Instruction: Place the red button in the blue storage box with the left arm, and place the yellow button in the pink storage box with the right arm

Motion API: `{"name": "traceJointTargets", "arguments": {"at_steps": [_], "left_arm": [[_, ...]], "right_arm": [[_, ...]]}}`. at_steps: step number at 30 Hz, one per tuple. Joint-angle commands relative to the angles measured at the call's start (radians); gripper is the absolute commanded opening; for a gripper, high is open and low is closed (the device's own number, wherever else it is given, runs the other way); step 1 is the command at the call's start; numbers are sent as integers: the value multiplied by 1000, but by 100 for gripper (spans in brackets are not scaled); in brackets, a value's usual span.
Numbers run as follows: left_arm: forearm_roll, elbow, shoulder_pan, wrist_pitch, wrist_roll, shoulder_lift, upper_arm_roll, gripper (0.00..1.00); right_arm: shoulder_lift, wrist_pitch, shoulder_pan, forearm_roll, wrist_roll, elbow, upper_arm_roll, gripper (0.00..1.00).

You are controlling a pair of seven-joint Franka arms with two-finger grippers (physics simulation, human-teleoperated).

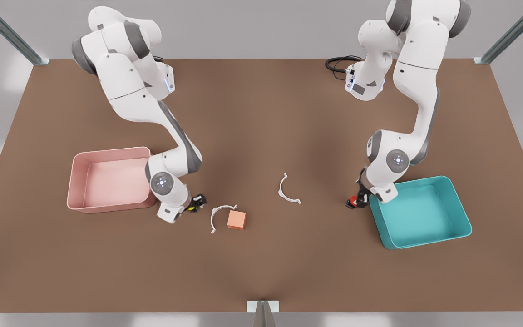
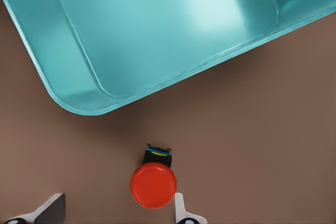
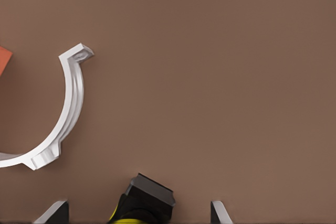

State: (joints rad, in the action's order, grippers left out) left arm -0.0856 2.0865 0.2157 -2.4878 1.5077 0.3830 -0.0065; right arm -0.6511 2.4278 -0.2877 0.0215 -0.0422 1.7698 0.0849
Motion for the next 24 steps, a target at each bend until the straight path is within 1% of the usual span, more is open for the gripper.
{"name": "traceJointTargets", "arguments": {"at_steps": [1,4,6,8,11,12,13,14,16,17,18,19,20,21,22,24], "left_arm": [[1,-6,-1,-26,441,13,0,100],[0,-6,-1,-26,436,39,0,100],[0,-34,1,-26,436,63,0,100],[0,-52,1,-26,434,80,0,100],[0,-59,-1,-26,425,117,3,100],[0,-59,-1,-28,414,131,5,100],[0,-59,-1,-28,411,140,6,100],[0,-68,1,-28,411,152,5,100],[0,-80,4,-28,413,166,5,100],[-2,-82,7,-29,414,166,5,100],[-2,-86,10,-29,414,166,3,94],[-2,-86,14,-28,414,166,3,90],[-2,-86,16,-29,414,166,3,84],[-2,-86,16,-29,413,166,3,67],[0,-86,17,-29,411,166,3,54],[1,-86,21,-29,411,166,3,49]], "right_arm": [[19,88,-1,-2,8,62,3,100],[27,100,2,-2,10,80,-4,100],[19,106,2,-5,7,74,-4,97],[4,160,4,-5,-4,76,-4,96],[1,160,5,-5,-4,77,1,83],[-1,160,7,-5,-4,77,1,76],[-2,160,7,-5,-4,77,1,72],[-2,162,7,-5,-4,76,1,65],[-2,177,9,-6,-4,76,-1,63],[-2,177,9,-6,-5,76,-1,59],[-1,177,10,-6,-4,74,-2,55],[1,175,12,-6,-2,73,-4,54],[4,174,10,-6,-2,73,-4,53],[8,172,10,-6,2,73,-5,52],[41,165,5,-6,1,71,-8,52],[105,142,10,-6,7,105,-20,52]]}}
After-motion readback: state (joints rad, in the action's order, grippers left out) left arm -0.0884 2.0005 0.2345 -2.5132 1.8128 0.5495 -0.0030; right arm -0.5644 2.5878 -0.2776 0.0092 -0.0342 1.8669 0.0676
